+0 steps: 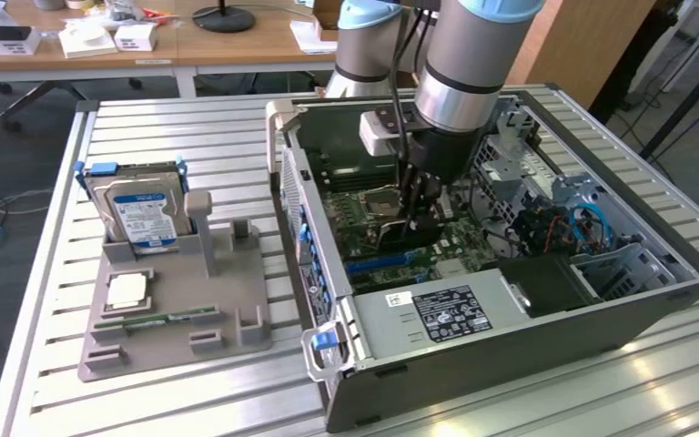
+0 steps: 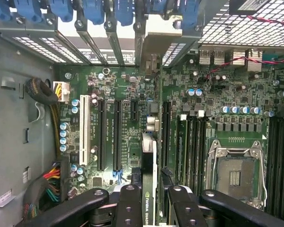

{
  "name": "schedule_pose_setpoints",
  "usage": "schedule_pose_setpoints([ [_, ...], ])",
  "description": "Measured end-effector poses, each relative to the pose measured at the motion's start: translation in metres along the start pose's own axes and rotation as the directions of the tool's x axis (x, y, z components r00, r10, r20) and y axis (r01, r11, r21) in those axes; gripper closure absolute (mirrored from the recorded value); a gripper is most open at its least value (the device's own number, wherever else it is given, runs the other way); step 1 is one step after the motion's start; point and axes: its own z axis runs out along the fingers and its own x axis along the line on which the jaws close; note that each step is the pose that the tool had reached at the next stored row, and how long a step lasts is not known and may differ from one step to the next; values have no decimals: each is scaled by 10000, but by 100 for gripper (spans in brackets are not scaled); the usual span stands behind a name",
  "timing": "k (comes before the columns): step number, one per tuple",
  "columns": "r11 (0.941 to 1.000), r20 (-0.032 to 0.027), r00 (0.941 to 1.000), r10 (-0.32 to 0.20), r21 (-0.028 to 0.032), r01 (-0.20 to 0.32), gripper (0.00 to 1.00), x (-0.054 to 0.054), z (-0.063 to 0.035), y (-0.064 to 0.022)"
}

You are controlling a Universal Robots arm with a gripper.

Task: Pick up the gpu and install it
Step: 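Insert the gpu into the slot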

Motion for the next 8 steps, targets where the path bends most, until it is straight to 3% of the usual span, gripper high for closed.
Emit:
schedule_pose_setpoints([
  [8,10000,1,10000,-2,1,2,74,0,9,29],
])
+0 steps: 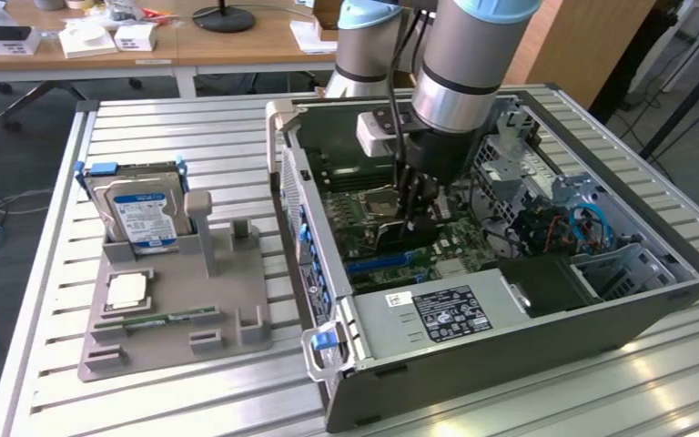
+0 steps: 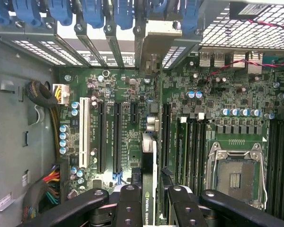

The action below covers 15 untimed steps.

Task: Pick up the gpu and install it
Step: 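Insert the gpu into the slot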

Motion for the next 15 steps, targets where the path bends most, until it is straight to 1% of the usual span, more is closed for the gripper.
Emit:
schedule_pose_setpoints([
  [11,10000,0,10000,0,0,0,74,-1,6,28],
  [15,10000,1,10000,2,0,-2,74,0,45,30],
])
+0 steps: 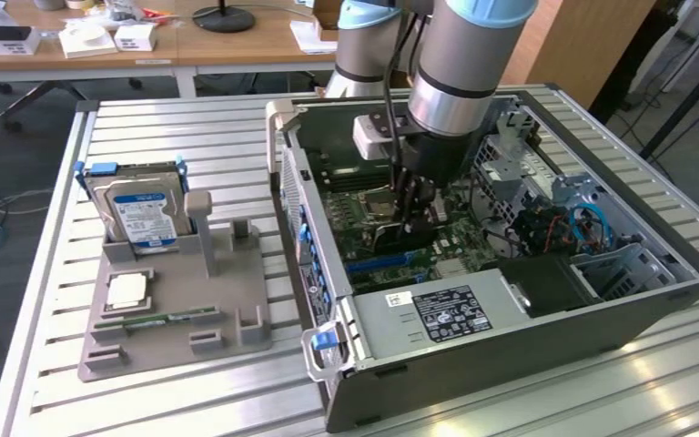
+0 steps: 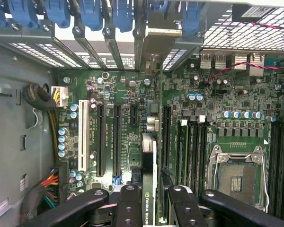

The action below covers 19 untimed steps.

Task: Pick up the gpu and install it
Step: 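Insert the gpu into the slot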

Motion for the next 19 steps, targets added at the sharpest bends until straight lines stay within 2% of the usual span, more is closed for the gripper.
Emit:
schedule_pose_setpoints([
  [4,10000,1,10000,0,0,0,74,1,42,1],
  [19,10000,-2,10000,1,-1,-1,74,2,104,3],
])
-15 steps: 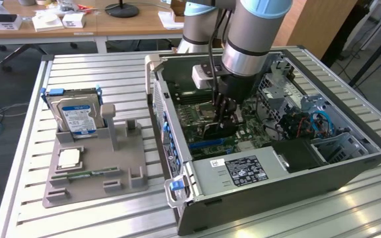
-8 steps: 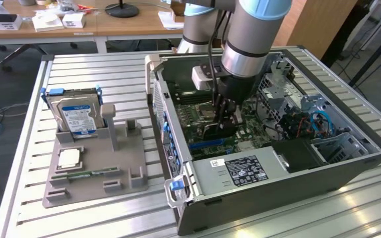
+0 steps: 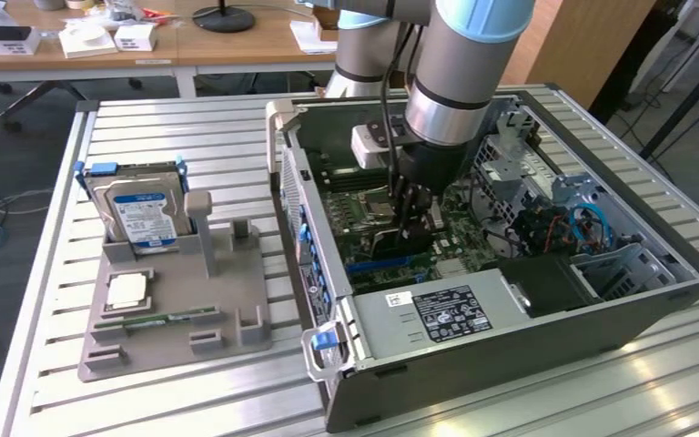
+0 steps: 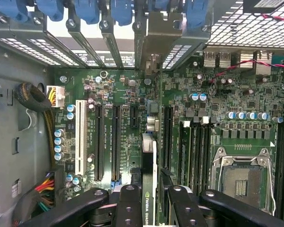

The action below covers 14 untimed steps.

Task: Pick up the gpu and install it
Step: 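Insert the gpu into the slot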

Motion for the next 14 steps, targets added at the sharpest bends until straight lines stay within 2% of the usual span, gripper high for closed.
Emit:
schedule_pose_setpoints([
  [14,10000,2,10000,0,1,0,74,-4,8,18],
])
